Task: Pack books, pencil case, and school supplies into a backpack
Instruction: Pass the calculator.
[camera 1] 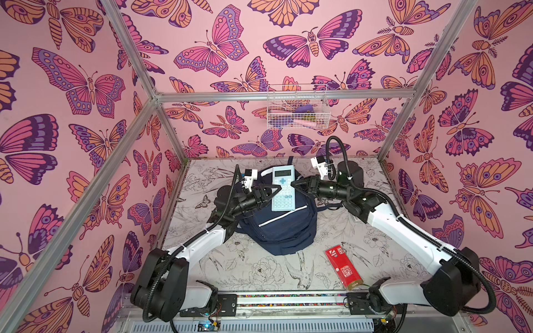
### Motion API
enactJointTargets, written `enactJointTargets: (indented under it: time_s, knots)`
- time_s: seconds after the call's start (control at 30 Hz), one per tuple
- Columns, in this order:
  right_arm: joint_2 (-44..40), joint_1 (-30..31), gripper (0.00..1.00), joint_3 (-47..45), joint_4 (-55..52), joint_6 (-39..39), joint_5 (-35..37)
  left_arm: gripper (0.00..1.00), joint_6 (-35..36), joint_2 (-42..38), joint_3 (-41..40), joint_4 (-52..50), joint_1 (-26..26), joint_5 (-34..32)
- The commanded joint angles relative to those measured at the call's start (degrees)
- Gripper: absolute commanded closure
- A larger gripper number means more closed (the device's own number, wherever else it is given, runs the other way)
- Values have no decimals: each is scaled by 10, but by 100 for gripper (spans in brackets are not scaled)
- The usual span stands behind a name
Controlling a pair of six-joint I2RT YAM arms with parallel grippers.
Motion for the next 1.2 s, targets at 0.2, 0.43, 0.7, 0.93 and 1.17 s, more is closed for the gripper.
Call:
enactJointTargets:
  time_s: [0.2,0.43,0.7,0.93,1.17]
  knots:
    - [27,-2,100,-14,115,77,-29,90,-53,15,-20,88,-2,16]
    - [10,0,45,-52,129,84,-18,100,-70,19,-29,119,-1,-12]
    - [-5,35,53,-105,163,83,-17,100,-90,28,-34,148,-4,-18]
    - [5,35,89,-100,178,95,-20,100,-91,35,-41,151,-5,-20]
    - [-22,31,100,-83,86,52,14,40,36,0,-12,-43,0,-13]
